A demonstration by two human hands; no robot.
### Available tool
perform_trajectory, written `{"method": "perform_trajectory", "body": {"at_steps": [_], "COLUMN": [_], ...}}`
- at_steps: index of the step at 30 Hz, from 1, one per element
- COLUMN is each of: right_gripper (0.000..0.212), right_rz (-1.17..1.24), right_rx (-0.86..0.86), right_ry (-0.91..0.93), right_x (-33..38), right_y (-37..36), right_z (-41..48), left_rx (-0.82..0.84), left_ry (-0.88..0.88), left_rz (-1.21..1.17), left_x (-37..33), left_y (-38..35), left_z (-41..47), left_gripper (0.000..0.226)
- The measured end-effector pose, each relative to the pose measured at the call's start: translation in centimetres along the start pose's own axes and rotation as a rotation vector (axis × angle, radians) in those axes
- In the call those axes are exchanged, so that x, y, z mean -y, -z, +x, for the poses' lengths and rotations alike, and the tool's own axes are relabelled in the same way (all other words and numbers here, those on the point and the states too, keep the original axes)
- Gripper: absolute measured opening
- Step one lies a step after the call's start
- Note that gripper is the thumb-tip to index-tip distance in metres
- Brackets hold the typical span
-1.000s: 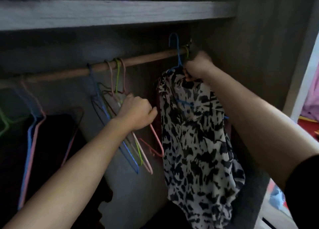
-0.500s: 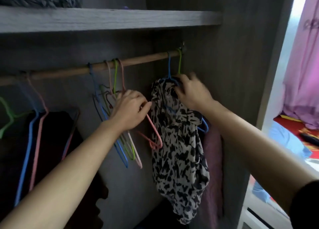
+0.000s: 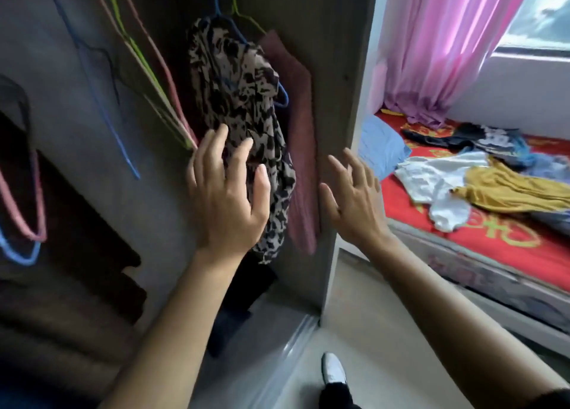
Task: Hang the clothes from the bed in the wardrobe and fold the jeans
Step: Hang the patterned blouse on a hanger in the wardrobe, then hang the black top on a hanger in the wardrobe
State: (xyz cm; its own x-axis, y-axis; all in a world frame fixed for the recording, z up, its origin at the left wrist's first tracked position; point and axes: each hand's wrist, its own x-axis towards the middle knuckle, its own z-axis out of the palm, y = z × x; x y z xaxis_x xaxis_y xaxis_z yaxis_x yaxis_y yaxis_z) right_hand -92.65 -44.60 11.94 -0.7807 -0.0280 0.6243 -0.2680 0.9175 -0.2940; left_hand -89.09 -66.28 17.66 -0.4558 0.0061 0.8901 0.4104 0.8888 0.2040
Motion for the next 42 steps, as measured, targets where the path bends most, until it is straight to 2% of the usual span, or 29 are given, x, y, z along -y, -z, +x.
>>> {"method": "perform_trajectory", "body": {"at_steps": [3,8,11,14,18,23,32,37,42], "right_gripper": [0.056,0.062,0.062,0.062,0.066,0.069,0.072,0.071,0.072], "right_rz": [-0.158,-0.316,-0.372,-0.396,-0.417,-0.464,-0.548,-0.529,-0.396], "right_rx": [0.179,0.450,0.561,0.606,0.607,0.457,0.232,0.135,0.120], "right_ry": [-0.122,-0.375,-0.557,-0.729,-0.898,-1.083,-1.468,-1.735,-1.955], "right_x": [-2.5,-6.5,-8.2,-9.3,-9.8,-9.2,-5.1,-3.1,-3.7], "right_y": [1.4,5.3,8.3,11.7,17.2,26.9,43.9,46.7,42.5], "right_z": [-9.7,-24.8,-33.2,-40.4,-48.6,-58.9,-81.5,-91.8,-99.2], "left_rx": [0.206,0.738,0.941,1.101,1.204,1.219,1.263,1.396,1.612], "left_ry": [0.125,0.221,0.203,0.088,-0.061,-0.285,-0.699,-0.896,-0.993], "left_rz": [-0.075,-0.200,-0.280,-0.288,-0.312,-0.459,-0.762,-0.798,-0.759], "left_x": [-3.6,-9.9,-13.2,-16.6,-22.9,-34.8,-57.1,-63.6,-66.0], "left_y": [-1.3,-2.7,-2.0,-0.6,1.6,5.4,18.9,22.8,20.9], "left_z": [-7.6,-19.7,-25.8,-30.7,-34.6,-37.5,-48.8,-56.1,-64.8], "left_gripper": [0.042,0.056,0.058,0.062,0.064,0.064,0.058,0.062,0.062]}}
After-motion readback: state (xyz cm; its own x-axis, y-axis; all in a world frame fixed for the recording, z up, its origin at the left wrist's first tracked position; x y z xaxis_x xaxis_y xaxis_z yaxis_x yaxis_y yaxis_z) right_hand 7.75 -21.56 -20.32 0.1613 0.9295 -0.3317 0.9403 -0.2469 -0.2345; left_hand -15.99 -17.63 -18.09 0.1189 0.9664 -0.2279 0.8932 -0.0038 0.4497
